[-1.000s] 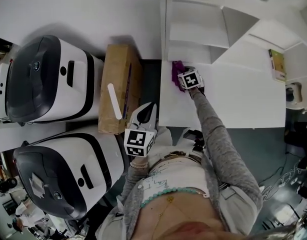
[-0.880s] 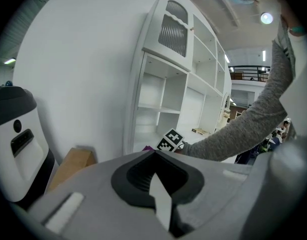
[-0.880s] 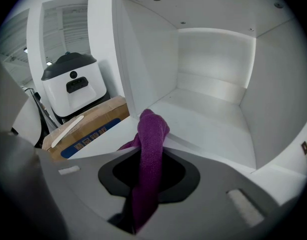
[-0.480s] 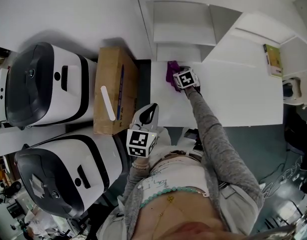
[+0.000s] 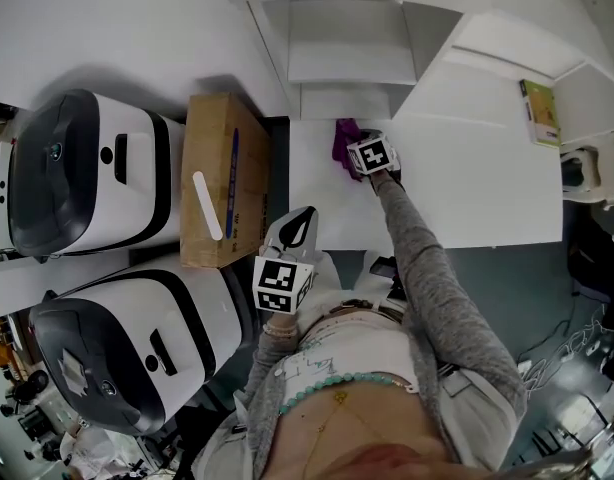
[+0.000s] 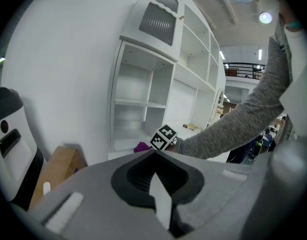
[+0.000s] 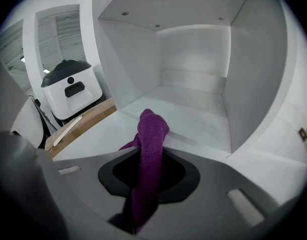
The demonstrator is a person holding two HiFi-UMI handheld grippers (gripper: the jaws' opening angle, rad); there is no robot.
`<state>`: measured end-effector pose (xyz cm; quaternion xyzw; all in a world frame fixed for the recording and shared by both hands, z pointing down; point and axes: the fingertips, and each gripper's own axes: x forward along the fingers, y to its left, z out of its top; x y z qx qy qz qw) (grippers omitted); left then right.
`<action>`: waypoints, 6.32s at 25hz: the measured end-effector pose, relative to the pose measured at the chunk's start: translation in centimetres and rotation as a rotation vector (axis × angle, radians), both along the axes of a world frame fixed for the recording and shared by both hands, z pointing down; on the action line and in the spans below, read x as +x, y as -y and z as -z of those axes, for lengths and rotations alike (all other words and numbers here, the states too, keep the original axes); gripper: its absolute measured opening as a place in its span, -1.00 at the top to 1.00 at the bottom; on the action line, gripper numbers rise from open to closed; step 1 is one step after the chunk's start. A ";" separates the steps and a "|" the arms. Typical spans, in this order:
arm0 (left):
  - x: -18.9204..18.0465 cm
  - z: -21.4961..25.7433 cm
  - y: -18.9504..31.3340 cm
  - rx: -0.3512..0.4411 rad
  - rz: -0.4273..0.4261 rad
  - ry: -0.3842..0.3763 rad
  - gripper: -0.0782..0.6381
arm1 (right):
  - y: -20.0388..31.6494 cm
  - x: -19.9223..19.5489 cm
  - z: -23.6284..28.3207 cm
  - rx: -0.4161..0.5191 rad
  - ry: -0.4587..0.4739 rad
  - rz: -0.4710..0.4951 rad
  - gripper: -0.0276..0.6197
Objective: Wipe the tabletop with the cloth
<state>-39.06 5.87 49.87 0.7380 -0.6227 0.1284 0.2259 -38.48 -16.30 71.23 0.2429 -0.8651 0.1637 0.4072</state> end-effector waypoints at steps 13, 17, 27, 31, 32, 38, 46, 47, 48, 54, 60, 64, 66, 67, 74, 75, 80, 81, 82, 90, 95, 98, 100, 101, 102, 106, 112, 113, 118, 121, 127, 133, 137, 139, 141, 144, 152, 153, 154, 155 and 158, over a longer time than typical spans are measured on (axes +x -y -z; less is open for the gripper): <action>3.6 -0.2 2.2 -0.005 -0.061 -0.001 0.78 | 1.7 4.2 -0.2 -0.004 0.005 -0.047 0.62; 4.4 0.0 2.8 -0.001 -0.069 0.001 0.78 | 2.1 5.5 -0.2 -0.011 0.007 -0.060 0.62; 7.1 0.0 3.8 -0.008 -0.093 0.004 0.78 | 3.0 8.1 -0.2 -0.017 0.013 -0.072 0.62; 8.2 0.1 4.3 -0.008 -0.096 0.006 0.78 | 3.4 9.2 -0.3 -0.017 0.011 -0.076 0.62; 8.4 0.2 4.5 -0.007 -0.097 0.007 0.78 | 3.6 9.5 -0.3 -0.015 0.010 -0.076 0.62; 10.6 0.5 5.8 0.002 -0.115 0.012 0.78 | 4.3 11.9 -0.1 -0.015 0.014 -0.086 0.62; 13.9 0.4 7.9 0.004 -0.145 0.016 0.78 | 5.8 15.2 -0.3 -0.020 0.020 -0.100 0.62; 14.2 0.4 8.2 0.006 -0.146 0.017 0.78 | 6.0 15.6 -0.3 -0.022 0.020 -0.101 0.62; 14.5 0.4 8.4 0.008 -0.146 0.018 0.78 | 6.2 15.9 -0.3 -0.023 0.021 -0.102 0.62; 16.7 0.4 9.7 0.009 -0.151 0.020 0.78 | 7.2 18.2 -0.5 -0.033 0.019 -0.107 0.62; 18.7 0.5 10.3 0.010 -0.127 0.017 0.78 | 7.9 20.1 -0.4 -0.024 0.022 -0.101 0.62; 20.0 0.4 10.5 0.011 -0.099 0.010 0.78 | 8.5 21.7 -0.5 -0.020 0.016 -0.091 0.62; 20.7 0.3 10.6 0.013 -0.087 0.006 0.78 | 8.9 22.4 -0.4 -0.016 0.020 -0.087 0.62; 21.0 0.3 10.5 0.014 -0.082 0.004 0.78 | 9.1 22.7 -0.4 -0.018 0.021 -0.087 0.62; 21.7 0.4 9.5 0.008 -0.075 0.003 0.78 | 9.4 23.5 -0.5 -0.024 0.014 -0.099 0.62; 21.4 0.5 9.3 0.011 -0.072 0.003 0.78 | 9.4 23.5 -0.5 -0.018 0.010 -0.101 0.62; 19.3 0.8 8.4 0.016 -0.068 -0.002 0.78 | 9.4 23.6 -0.5 0.001 -0.012 -0.118 0.62; 18.8 0.8 8.3 0.016 -0.069 -0.005 0.78 | 9.4 23.5 -0.6 0.002 -0.017 -0.120 0.62; 18.3 0.8 8.2 0.015 -0.074 -0.007 0.78 | 9.4 23.4 -0.6 0.003 -0.020 -0.122 0.62; 16.3 0.4 8.1 0.002 -0.177 -0.004 0.78 | 9.5 23.3 -0.5 0.019 -0.066 -0.168 0.61; 15.6 0.1 8.1 0.014 -0.224 0.000 0.78 | 9.4 24.0 -0.5 0.038 -0.084 -0.206 0.61; 15.1 0.0 8.1 0.015 -0.233 0.005 0.78 | 9.3 23.9 -0.7 0.037 -0.092 -0.207 0.61; 15.0 -0.1 7.9 0.012 -0.231 0.005 0.78 | 9.3 23.8 -0.6 0.032 -0.087 -0.207 0.61; 15.0 -0.1 7.9 0.012 -0.228 0.005 0.78 | 9.3 23.8 -0.6 0.031 -0.085 -0.205 0.61; 15.1 -0.1 7.9 0.012 -0.226 0.003 0.78 | 9.4 23.8 -0.5 0.031 -0.084 -0.205 0.61; 15.9 -0.4 8.4 0.010 -0.218 -0.011 0.78 | 9.1 24.5 -1.0 0.011 -0.098 -0.214 0.61; 18.6 0.1 9.6 0.013 -0.207 -0.012 0.78 | 9.6 26.0 -0.9 0.002 -0.094 -0.190 0.61; 19.2 0.1 9.8 0.012 -0.207 -0.013 0.78 | 9.5 26.4 -0.9 -0.012 -0.097 -0.185 0.61; 22.3 0.1 10.5 -0.002 -0.213 -0.012 0.78 | 9.4 27.8 -1.3 -0.063 -0.077 -0.166 0.61; 23.9 0.2 11.0 -0.006 -0.218 -0.009 0.78 | 9.6 29.3 -1.4 -0.074 -0.102 -0.164 0.61; 26.1 0.2 12.3 -0.012 -0.220 0.001 0.78 | 11.2 31.0 -1.1 -0.030 -0.079 -0.145 0.61; 27.9 0.3 13.3 -0.013 -0.219 0.000 0.78 | 11.8 32.6 -1.2 -0.056 -0.064 -0.143 0.61; 29.1 0.0 13.6 -0.023 -0.216 -0.003 0.78 | 12.2 33.9 -1.5 -0.062 -0.077 -0.151 0.61; 29.6 -0.2 13.7 -0.028 -0.220 -0.004 0.78 | 12.4 34.4 -1.5 -0.061 -0.079 -0.151 0.61; 30.0 -0.3 13.9 -0.029 -0.224 -0.004 0.78 | 12.7 34.8 -1.4 -0.056 -0.074 -0.153 0.61; 30.6 -0.3 14.4 -0.030 -0.228 -0.004 0.78 | 13.5 35.5 -1.1 -0.028 -0.055 -0.156 0.61; 32.9 -0.8 15.4 -0.036 -0.249 -0.010 0.78 | 15.7 39.0 -0.9 0.012 -0.040 -0.192 0.61; 33.2 -0.8 15.6 -0.037 -0.253 -0.010 0.78 | 15.8 39.5 -0.9 0.009 -0.041 -0.197 0.61; 33.5 -0.9 15.7 -0.038 -0.257 -0.010 0.78 | 15.9 39.9 -0.9 0.006 -0.041 -0.200 0.61; 33.9 -0.9 15.9 -0.038 -0.260 -0.010 0.78 | 15.9 40.3 -0.9 0.005 -0.040 -0.202 0.61; 34.7 -0.9 16.5 -0.035 -0.264 -0.010 0.78 | 16.2 41.1 -1.0 0.004 -0.038 -0.201 0.61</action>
